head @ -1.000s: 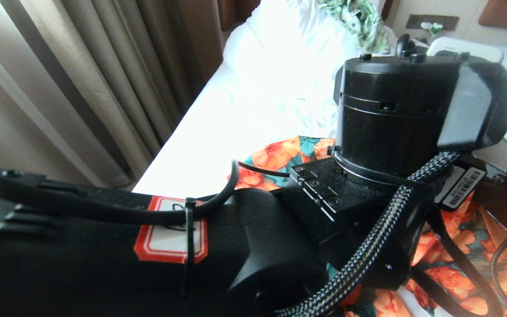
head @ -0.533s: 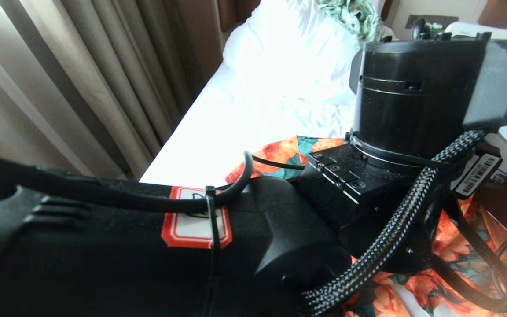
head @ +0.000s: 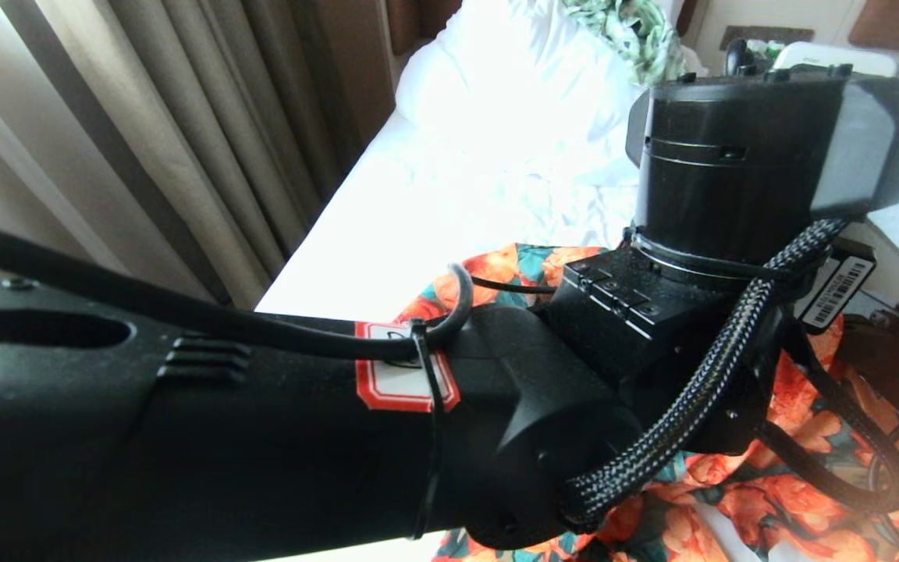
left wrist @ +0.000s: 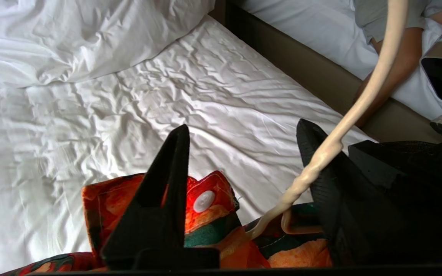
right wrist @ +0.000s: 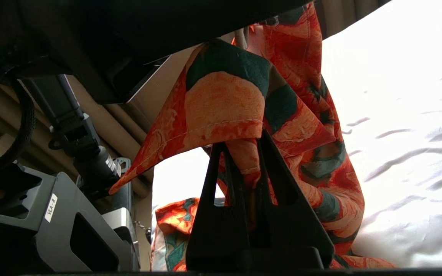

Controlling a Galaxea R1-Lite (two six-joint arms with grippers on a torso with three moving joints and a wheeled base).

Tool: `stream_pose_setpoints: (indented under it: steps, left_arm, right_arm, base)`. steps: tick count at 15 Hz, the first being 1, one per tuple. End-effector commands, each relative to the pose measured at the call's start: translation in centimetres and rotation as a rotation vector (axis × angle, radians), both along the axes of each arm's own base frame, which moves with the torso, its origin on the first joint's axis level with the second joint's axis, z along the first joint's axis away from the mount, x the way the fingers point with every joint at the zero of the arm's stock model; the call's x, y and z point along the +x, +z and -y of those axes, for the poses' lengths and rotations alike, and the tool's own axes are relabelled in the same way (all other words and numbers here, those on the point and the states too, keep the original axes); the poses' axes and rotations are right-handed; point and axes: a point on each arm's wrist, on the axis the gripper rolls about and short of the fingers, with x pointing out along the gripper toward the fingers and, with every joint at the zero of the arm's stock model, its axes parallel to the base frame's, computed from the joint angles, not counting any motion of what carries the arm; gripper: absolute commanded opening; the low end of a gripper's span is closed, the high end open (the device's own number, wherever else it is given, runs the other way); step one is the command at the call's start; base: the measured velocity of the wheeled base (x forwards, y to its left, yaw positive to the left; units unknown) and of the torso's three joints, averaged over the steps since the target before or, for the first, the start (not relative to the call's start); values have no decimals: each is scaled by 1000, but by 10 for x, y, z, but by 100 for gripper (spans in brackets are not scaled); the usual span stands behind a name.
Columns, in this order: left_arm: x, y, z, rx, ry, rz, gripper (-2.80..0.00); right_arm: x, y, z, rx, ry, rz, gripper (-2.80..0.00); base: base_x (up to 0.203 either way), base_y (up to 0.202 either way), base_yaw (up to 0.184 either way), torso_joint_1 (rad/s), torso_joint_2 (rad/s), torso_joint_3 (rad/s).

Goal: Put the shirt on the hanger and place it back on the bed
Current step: Take the clothes hanger out of the clothes

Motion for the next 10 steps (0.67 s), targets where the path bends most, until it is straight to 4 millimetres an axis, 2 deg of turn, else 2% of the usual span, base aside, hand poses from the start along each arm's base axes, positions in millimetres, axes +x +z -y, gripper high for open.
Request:
stream_pose_setpoints:
  steps: [1,10]
  left_arm:
    - [1,-2,1,1,3,0,-280]
    - [0,0,1,-1,5,2,-280]
  right_arm:
    - [-1,1,0,-2,8,7,-280]
    - [0,0,0,-3,10,5,-280]
  base:
    - [0,0,0,0,0,0]
    - [0,0,0,0,0,0]
